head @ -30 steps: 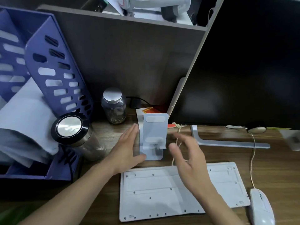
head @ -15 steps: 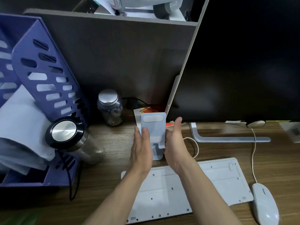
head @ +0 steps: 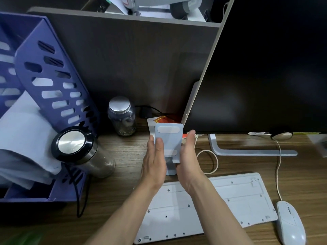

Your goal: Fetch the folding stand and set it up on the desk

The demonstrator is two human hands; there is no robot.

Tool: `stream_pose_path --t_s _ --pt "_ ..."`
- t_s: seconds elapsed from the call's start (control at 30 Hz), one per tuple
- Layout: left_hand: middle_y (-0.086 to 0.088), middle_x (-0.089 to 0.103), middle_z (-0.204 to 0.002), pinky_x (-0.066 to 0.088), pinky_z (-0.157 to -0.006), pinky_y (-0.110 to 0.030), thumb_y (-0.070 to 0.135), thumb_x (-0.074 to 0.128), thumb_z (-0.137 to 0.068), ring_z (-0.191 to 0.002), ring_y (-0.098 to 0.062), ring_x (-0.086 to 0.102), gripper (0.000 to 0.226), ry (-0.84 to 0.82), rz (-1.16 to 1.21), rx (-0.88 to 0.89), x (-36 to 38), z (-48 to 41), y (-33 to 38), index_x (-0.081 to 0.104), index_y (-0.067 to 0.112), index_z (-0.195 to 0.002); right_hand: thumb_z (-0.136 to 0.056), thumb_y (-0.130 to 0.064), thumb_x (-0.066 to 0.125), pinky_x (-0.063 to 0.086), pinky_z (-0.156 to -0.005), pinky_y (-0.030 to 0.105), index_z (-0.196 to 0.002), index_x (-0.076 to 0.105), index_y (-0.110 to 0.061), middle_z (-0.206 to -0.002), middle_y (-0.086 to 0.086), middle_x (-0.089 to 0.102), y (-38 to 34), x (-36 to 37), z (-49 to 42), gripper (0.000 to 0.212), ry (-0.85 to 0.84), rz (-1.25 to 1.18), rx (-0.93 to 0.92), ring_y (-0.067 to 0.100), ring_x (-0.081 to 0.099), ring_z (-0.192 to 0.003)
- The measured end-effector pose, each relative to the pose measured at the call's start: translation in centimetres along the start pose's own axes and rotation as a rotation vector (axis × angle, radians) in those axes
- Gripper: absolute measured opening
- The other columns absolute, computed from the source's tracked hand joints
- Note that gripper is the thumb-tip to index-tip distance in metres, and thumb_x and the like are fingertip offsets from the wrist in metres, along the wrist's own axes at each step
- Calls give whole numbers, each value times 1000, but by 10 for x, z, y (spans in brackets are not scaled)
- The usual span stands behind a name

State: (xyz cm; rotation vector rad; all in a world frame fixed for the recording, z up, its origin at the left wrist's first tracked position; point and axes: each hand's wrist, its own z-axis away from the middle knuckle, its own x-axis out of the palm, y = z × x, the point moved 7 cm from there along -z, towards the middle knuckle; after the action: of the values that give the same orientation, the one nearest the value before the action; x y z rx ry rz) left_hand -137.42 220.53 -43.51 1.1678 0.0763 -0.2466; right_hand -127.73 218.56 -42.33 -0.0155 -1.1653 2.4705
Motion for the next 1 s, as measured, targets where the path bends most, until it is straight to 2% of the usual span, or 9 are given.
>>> stream_pose_path --t_s 0.13,0.27,0.4,0.5,0.57,0.7,0.83,0.93,1.0 --pt "5 41 -162 29 -123 -45 91 11 -72 -148 -18 39 105 -11 -24 -5 -1 -2 0 25 34 -159 -88 -76 11 54 -71 27 -108 67 -33 -103 4 74 3 -1 -3 73 -20 13 -5 14 71 -93" --pt "7 36 -165 25 -125 -43 89 11 -80 -152 -18 34 99 5 -6 1 0 4 1 23 32 -160 -88 -75 10 52 -68 26 -113 66 -32 -102 3 74 2 -3 -6 76 -34 39 3 11 69 -90" --pt "2 43 -161 35 -120 -51 99 17 -68 -147 -20 41 109 20 71 -12 1 3 -8 27 36 -156 -90 -73 9 52 -63 21 -100 67 -35 -78 -10 77 3 -5 -8 70 -59 59 -8 4 73 -73" --pt "2 45 -159 35 -120 -51 100 19 -68 -146 -20 43 108 15 87 -10 2 1 -10 29 36 -156 -91 -71 9 52 -66 20 -98 66 -36 -72 -14 77 4 -4 -8 67 -82 59 -27 0 73 -71" --pt "1 46 -158 37 -118 -51 100 19 -68 -144 -21 45 108 10 97 -8 3 2 -10 29 37 -155 -92 -71 10 52 -67 20 -98 66 -37 -74 -14 77 3 -2 -6 65 -90 64 -30 2 73 -74" --pt "1 53 -150 44 -113 -52 100 19 -67 -136 -22 53 109 -3 122 -11 3 2 -10 33 36 -153 -90 -73 10 52 -66 21 -105 65 -38 -93 -5 75 4 -3 -6 67 -85 99 -17 6 71 -83" --pt "4 60 -138 47 -109 -51 93 20 -74 -126 -18 58 95 -15 106 5 0 6 -2 39 37 -148 -89 -74 10 52 -73 27 -102 64 -38 -99 -2 72 -4 0 2 65 -79 161 -8 10 69 -90" --pt "4 57 -146 42 -113 -52 98 20 -70 -133 -21 55 100 5 83 -23 -11 5 -2 37 38 -149 -87 -76 9 48 -72 25 -110 61 -39 -105 -1 69 -6 -4 7 68 -60 208 5 12 65 -95" --pt "4 48 -158 34 -120 -49 89 18 -81 -143 -21 46 91 59 37 -27 -23 8 2 34 35 -153 -89 -74 10 43 -82 22 -99 59 -38 -98 -9 63 -10 -8 18 62 -63 174 -15 4 58 -88"
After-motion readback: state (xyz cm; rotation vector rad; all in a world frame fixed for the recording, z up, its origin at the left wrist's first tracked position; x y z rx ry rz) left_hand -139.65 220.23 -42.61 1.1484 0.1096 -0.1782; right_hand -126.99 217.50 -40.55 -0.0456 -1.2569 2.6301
